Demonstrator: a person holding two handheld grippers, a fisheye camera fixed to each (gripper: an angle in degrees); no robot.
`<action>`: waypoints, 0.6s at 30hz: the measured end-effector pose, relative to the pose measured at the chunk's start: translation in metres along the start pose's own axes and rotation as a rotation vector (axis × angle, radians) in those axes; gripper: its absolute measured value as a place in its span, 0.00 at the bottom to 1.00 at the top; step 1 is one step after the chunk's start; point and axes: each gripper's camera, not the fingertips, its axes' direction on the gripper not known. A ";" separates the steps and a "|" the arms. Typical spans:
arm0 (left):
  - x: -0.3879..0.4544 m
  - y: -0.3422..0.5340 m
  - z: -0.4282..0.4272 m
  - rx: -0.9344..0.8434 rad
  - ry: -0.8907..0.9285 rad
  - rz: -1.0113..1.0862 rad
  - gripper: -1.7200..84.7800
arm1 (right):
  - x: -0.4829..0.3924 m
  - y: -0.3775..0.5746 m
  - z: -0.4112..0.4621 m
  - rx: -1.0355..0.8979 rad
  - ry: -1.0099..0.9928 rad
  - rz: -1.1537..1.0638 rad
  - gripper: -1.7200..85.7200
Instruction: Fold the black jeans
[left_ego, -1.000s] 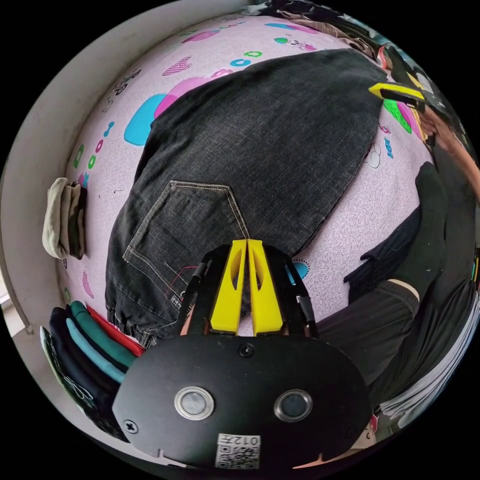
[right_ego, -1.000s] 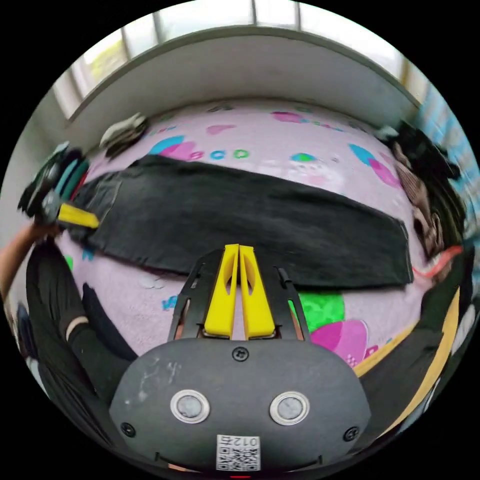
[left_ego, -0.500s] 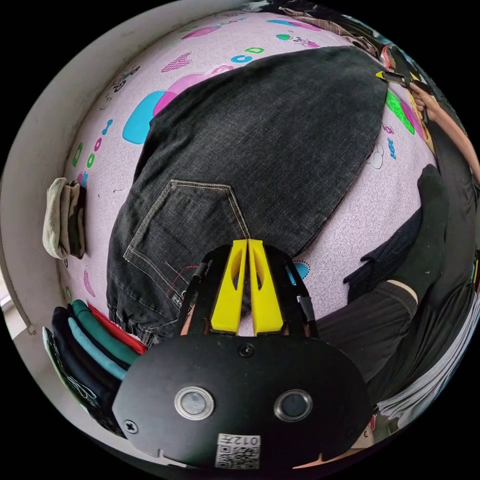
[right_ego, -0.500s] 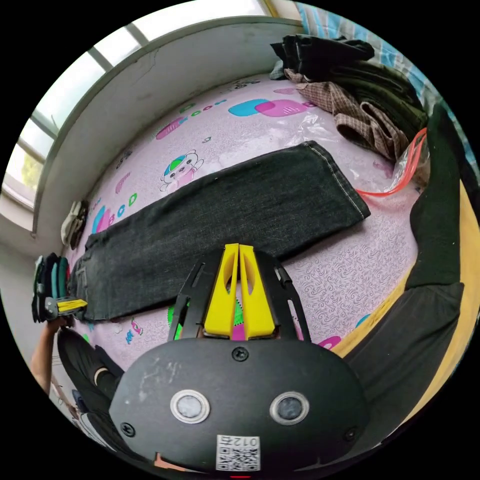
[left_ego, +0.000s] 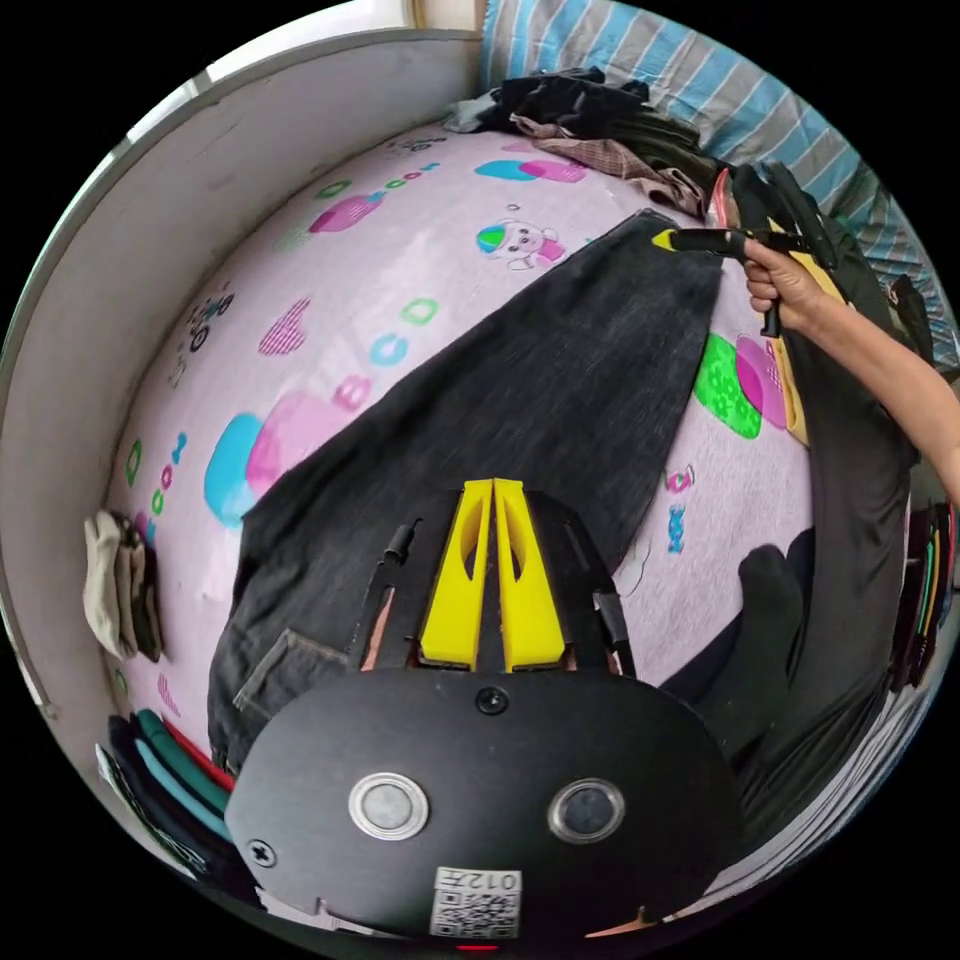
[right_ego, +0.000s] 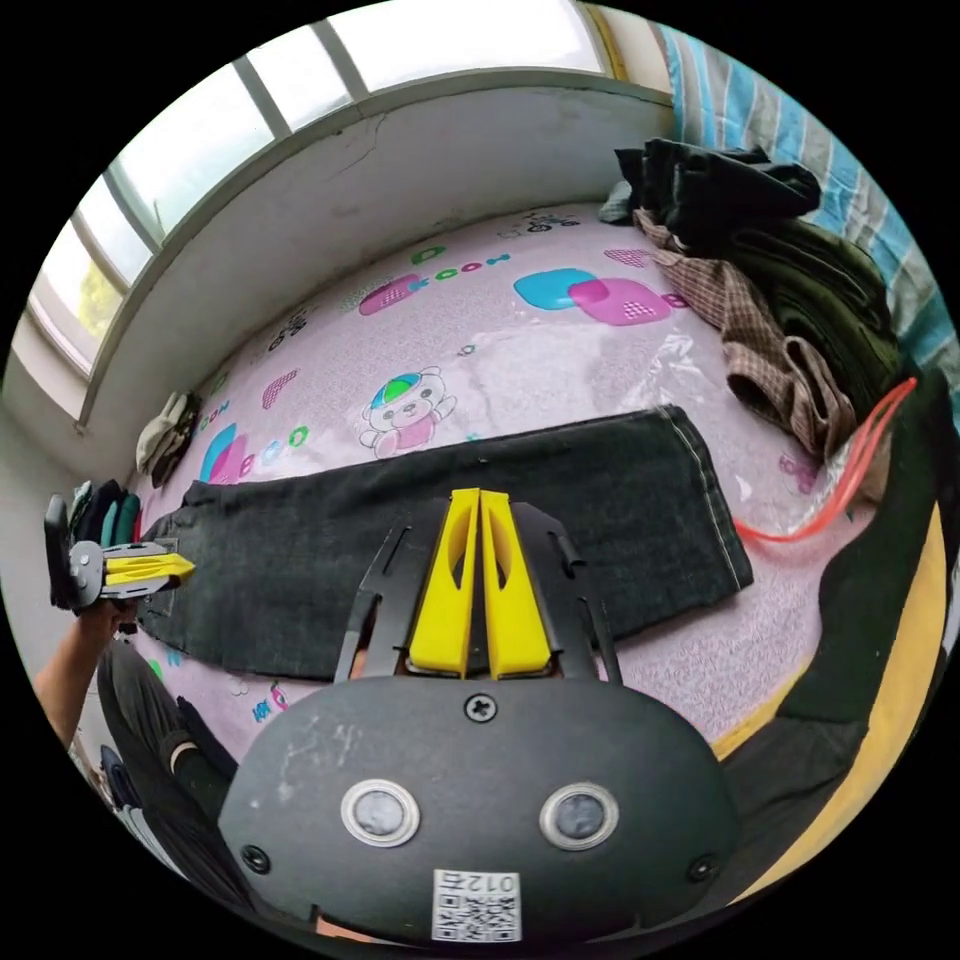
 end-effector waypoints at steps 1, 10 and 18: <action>0.009 -0.012 0.012 -0.005 -0.008 0.017 0.03 | -0.007 -0.010 0.001 -0.010 0.005 -0.024 0.01; 0.009 -0.040 0.080 -0.034 0.023 -0.032 0.03 | -0.014 -0.062 0.005 -0.056 0.073 -0.108 0.01; -0.005 -0.032 0.107 -0.008 0.036 -0.055 0.03 | 0.025 -0.064 -0.048 0.015 -0.018 0.096 0.01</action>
